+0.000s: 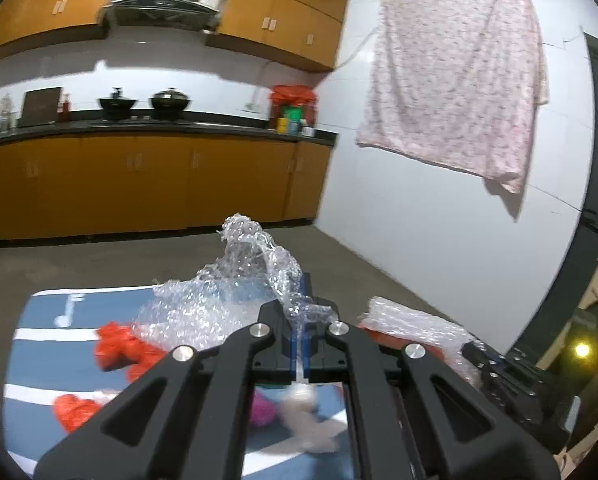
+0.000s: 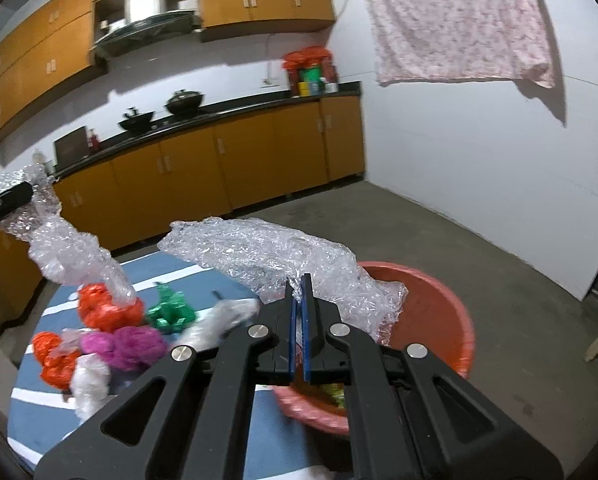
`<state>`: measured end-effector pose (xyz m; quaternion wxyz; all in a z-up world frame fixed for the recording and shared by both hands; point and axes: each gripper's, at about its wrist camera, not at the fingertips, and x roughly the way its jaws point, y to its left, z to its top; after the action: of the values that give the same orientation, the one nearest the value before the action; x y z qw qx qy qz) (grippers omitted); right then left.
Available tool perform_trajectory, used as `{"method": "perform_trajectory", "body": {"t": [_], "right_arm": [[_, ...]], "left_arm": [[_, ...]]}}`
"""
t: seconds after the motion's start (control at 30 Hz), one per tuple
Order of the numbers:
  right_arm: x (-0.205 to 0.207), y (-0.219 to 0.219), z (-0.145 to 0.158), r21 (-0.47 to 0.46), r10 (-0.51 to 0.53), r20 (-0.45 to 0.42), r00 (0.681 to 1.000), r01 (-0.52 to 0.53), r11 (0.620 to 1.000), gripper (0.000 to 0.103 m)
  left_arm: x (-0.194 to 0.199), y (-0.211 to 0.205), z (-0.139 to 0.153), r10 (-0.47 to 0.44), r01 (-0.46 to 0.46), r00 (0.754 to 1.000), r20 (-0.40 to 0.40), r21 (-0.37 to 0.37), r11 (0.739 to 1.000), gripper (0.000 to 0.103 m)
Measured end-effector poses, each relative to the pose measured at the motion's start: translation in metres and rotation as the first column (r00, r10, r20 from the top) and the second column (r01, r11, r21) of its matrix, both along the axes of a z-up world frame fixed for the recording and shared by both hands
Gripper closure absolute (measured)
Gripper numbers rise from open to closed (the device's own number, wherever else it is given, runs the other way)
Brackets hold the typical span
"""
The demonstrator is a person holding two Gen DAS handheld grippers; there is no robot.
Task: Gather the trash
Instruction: 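Lift the bubble wrap with both grippers and carry it over the orange basket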
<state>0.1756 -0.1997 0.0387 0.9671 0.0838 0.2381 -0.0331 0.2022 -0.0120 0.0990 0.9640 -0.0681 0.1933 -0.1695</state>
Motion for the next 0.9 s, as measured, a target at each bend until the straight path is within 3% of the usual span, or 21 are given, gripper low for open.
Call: {"method": "perform_trajectory", "body": {"t": [0.4,0.9], "right_arm": [[-0.002,-0.057,-0.012,0.008,-0.148,-0.026,0.989,0.148,0.989,0.1],[0.015,-0.082,-0.027,0.019,-0.176,-0.045,0.983,0.177,0.984,0.1]], "left_arm": [[0.012,-0.093,-0.029,-0.172,0.172,0.985,-0.019,-0.003,0.985,0.1],[0.038,-0.155,-0.084,-0.279,0.284,0.953,-0.114,0.027,0.958,0.1]]}}
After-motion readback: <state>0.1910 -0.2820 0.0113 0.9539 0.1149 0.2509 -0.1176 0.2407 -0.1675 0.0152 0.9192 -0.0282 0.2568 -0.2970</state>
